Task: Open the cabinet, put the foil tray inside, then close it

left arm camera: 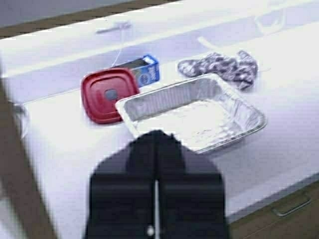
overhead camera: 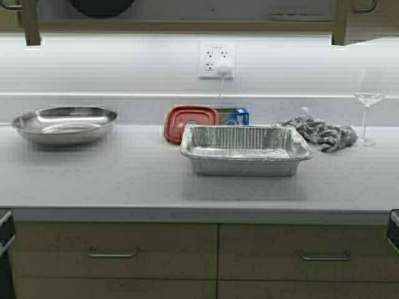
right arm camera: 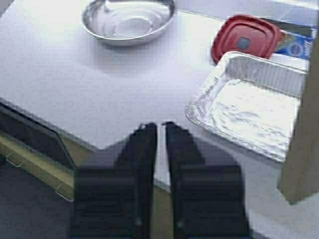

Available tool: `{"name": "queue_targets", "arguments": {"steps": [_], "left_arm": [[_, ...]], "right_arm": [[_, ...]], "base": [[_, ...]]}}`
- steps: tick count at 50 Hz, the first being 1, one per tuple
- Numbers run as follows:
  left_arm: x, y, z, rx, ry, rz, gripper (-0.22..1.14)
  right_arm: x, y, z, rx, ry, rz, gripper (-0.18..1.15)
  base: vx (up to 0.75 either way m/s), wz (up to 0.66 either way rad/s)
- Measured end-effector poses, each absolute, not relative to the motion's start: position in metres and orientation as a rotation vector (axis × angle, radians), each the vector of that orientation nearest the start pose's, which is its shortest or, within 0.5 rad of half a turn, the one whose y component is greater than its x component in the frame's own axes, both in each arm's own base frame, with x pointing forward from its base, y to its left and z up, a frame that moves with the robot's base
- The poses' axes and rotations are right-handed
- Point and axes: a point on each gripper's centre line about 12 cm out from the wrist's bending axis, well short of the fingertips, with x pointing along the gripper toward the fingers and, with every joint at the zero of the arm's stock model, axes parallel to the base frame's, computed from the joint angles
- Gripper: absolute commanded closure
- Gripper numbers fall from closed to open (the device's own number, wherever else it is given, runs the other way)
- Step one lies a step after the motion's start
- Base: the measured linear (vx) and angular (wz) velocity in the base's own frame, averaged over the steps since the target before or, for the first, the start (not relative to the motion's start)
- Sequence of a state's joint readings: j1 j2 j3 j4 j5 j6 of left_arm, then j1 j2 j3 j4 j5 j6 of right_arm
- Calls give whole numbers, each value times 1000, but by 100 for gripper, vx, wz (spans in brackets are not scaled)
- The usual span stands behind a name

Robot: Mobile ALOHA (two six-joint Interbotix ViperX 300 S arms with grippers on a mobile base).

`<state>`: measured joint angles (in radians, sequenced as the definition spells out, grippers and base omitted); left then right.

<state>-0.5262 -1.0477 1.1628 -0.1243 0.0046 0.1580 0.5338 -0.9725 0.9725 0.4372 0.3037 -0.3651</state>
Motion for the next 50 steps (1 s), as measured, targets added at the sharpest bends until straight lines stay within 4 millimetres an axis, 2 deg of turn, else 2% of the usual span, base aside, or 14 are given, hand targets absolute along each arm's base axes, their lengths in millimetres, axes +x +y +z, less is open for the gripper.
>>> {"name": "queue_targets", "arguments": {"steps": [4,6,18,23,28,34,39,50], "left_arm": [[171,-99,285,36,106,-524,86],[178,-103,287,28,112,-521,88],[240,-137,300,24,144,-505,88],[269,-139,297,22,152,-458,88],[297,-123,286,8,179,-369,88],[317,-99,273,-1,214,-275,88],[321,-86,271,-3,215,-235,88],[314,-67,264,-7,228,-184,85]], "right_arm": [[175,131,309,3,267,666,89],[183,140,309,5,247,665,87],[251,189,294,-29,287,620,91],[274,193,288,-34,284,577,91],[291,178,284,-30,289,509,91],[303,142,276,-17,307,398,91],[302,109,268,-1,322,306,91],[285,72,269,14,301,213,87]], "base": [[-1,-3],[-1,-4],[0,0],[1,2],[0,1],[0,0],[0,0],[0,0]]}}
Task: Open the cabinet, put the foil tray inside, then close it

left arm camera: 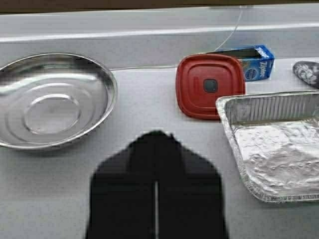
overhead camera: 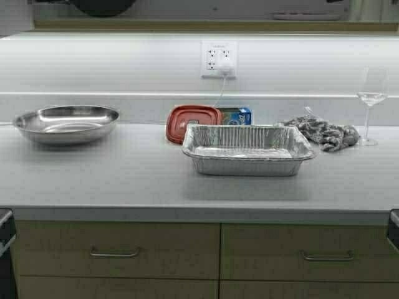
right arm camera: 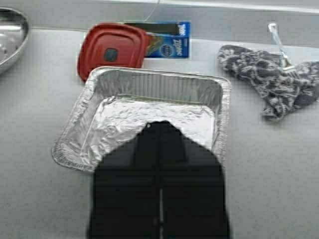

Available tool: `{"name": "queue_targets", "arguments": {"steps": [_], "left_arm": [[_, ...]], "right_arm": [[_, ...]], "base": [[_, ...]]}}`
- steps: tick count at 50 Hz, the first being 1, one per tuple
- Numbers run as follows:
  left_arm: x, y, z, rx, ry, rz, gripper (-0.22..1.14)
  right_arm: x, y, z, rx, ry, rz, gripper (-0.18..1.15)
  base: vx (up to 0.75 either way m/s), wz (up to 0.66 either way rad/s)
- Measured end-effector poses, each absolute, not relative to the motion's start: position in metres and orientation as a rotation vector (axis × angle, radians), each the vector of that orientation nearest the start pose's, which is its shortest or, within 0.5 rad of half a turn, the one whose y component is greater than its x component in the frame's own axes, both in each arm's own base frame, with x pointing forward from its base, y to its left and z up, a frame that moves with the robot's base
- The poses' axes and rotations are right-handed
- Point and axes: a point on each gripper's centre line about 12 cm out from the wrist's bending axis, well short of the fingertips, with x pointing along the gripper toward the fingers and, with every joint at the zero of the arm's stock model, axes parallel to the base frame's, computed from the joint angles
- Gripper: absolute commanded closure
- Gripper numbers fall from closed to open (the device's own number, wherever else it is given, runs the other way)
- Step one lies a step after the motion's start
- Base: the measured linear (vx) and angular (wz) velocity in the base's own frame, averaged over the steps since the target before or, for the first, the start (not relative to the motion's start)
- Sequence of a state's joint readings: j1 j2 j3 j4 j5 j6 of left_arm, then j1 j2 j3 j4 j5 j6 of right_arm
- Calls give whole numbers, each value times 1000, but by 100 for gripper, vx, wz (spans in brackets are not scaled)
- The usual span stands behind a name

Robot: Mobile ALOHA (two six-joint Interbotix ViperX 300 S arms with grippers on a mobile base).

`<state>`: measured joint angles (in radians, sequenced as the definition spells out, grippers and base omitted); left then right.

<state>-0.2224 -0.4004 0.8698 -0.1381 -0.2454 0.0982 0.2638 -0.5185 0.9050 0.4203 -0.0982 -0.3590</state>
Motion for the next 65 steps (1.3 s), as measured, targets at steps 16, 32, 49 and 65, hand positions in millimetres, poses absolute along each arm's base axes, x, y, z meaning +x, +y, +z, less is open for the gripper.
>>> {"name": "queue_targets", "arguments": {"steps": [16,32,49,65], "left_arm": [[278,-84,271,-16,139,-268,-5],[254,-124,207,-203,225,-394,-11],[273,-156,85,-510,339,-536,-11],[303,-165,14,-674,385,-551,-11]], "right_arm": [[254,83,290,122,252,281,-12],[222,124,205,468,349,312,-5],[230,118,116,535,374,168,-5],[260,101,48,735,303,86,-5]], "base": [[0,0],[0,0],[2,-2],[6,-5]]}}
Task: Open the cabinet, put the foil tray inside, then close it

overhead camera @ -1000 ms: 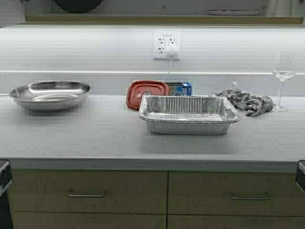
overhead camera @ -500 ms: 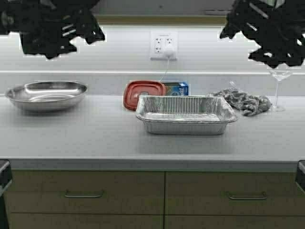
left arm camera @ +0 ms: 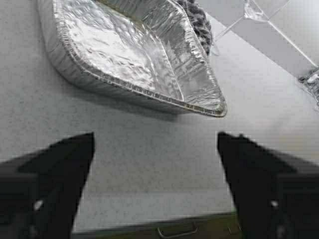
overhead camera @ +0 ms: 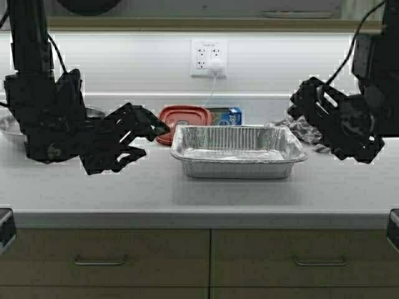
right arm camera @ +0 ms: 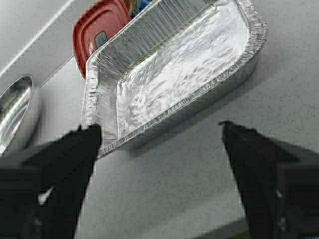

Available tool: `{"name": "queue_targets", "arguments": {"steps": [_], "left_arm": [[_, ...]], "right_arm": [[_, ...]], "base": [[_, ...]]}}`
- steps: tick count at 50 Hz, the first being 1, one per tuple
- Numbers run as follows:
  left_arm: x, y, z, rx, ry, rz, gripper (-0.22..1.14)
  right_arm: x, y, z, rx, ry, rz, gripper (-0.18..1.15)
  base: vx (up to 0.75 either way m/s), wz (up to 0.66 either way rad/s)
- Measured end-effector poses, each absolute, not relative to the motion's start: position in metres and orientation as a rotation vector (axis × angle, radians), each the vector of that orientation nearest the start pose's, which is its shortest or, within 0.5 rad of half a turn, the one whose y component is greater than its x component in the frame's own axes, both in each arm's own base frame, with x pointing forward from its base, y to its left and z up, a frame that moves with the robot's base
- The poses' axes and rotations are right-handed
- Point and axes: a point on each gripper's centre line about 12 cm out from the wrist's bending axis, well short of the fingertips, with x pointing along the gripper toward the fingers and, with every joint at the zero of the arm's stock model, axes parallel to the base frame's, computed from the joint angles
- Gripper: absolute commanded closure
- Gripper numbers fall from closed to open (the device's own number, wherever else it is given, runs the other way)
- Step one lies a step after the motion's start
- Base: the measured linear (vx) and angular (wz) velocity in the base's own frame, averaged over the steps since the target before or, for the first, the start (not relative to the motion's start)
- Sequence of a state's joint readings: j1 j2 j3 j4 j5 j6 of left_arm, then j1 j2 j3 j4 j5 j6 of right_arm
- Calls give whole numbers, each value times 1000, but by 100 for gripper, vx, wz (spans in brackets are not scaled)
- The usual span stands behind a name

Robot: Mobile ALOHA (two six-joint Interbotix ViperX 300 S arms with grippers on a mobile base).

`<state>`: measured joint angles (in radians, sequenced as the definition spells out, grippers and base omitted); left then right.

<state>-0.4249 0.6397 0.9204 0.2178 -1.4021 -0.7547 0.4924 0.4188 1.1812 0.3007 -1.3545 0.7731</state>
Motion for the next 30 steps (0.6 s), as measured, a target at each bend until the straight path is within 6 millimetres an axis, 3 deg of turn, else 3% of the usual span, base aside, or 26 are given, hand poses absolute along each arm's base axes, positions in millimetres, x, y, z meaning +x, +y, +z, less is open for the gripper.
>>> {"name": "queue_targets", "arguments": {"steps": [8,16,30], "left_arm": [[301,-160,11,-677,391,-537,-11],[295,-150,9,-679,399,-511,-11],[297,-134,1,-709,352,-424,-11]], "right_arm": [[259,80,34,765,302,31,-5],[257,90,30,750,343,103,-5],[278,93,20,762,336,138,-5]], "base": [[18,-12],[23,-9],[26,-10]]}}
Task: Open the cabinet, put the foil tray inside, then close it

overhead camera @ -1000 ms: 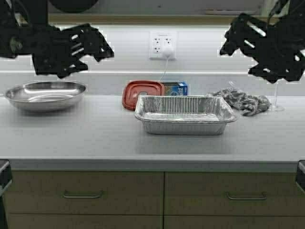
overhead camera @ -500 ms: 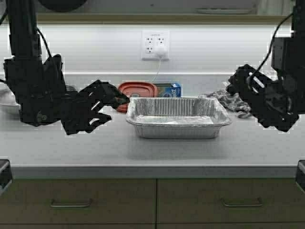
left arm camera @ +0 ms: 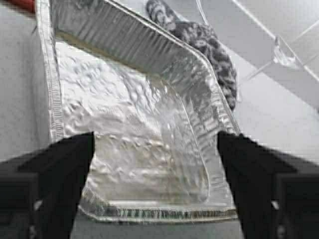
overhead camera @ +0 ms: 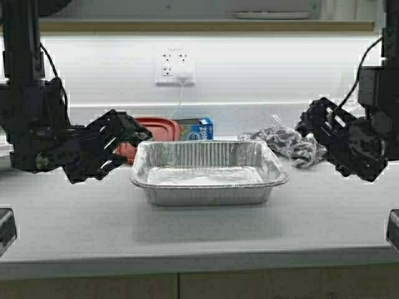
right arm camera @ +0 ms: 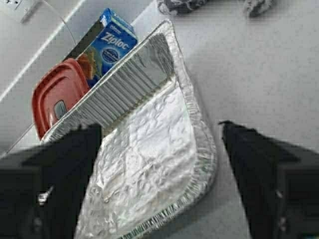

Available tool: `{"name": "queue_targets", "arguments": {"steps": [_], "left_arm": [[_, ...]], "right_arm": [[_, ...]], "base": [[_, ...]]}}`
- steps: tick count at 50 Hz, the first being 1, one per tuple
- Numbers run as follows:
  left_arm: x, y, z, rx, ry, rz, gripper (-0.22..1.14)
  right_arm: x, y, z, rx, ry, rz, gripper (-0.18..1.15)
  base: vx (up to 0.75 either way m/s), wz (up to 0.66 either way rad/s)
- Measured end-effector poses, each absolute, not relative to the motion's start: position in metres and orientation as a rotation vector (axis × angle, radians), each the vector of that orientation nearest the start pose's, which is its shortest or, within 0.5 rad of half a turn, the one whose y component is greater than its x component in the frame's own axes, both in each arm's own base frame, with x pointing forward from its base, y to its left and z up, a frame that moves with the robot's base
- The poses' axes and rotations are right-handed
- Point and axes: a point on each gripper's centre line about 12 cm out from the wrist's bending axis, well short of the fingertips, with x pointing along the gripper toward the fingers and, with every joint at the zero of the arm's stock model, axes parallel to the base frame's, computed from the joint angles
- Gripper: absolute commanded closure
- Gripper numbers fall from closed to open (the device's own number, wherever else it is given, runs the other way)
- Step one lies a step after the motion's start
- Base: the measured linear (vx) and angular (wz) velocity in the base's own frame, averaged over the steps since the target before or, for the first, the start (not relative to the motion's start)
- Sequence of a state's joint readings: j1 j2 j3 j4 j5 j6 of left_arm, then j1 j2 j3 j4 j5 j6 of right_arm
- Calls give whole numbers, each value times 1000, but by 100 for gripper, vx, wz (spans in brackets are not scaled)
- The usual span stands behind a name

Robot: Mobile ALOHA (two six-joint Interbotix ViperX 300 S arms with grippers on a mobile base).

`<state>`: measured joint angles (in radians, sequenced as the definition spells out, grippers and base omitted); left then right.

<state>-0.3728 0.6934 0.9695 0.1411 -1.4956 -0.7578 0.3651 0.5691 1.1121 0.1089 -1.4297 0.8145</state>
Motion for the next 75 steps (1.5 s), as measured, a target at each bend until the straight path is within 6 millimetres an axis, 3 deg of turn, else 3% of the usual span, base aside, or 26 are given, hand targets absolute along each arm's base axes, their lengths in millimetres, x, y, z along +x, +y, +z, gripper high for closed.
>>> {"name": "queue_targets", "arguments": {"steps": [12,28,40,57,61,66,69,73,75], "left_arm": [[310,-117,-30,-801,378,-330,-11],[340,-137,-66,-1017,411,-442,-11],[348,-140,-69,-1068,397,-471,-11],[351,-128,-67,-1091,369,-451,-7],[350,-127,-68,-1091,375,-457,0],[349,-131,-68,-1092,394,-487,22],[348,-133,-67,-1093,405,-505,43],[347,-134,-68,-1093,416,-513,82],[347,-133,-68,-1092,418,-512,98]], "right_arm": [[322,109,-6,817,411,249,-5],[359,105,-49,906,458,258,-5],[377,96,-73,977,501,314,-5],[383,104,-73,1018,515,397,-3],[381,104,-72,1024,512,400,5],[379,104,-72,1030,508,403,31],[378,103,-71,1035,503,407,55],[375,103,-71,1046,503,408,94],[374,101,-71,1049,503,405,103]], "base": [[14,-4],[7,2],[4,1],[2,1],[0,0],[0,0],[0,0],[0,0],[-1,0]]}}
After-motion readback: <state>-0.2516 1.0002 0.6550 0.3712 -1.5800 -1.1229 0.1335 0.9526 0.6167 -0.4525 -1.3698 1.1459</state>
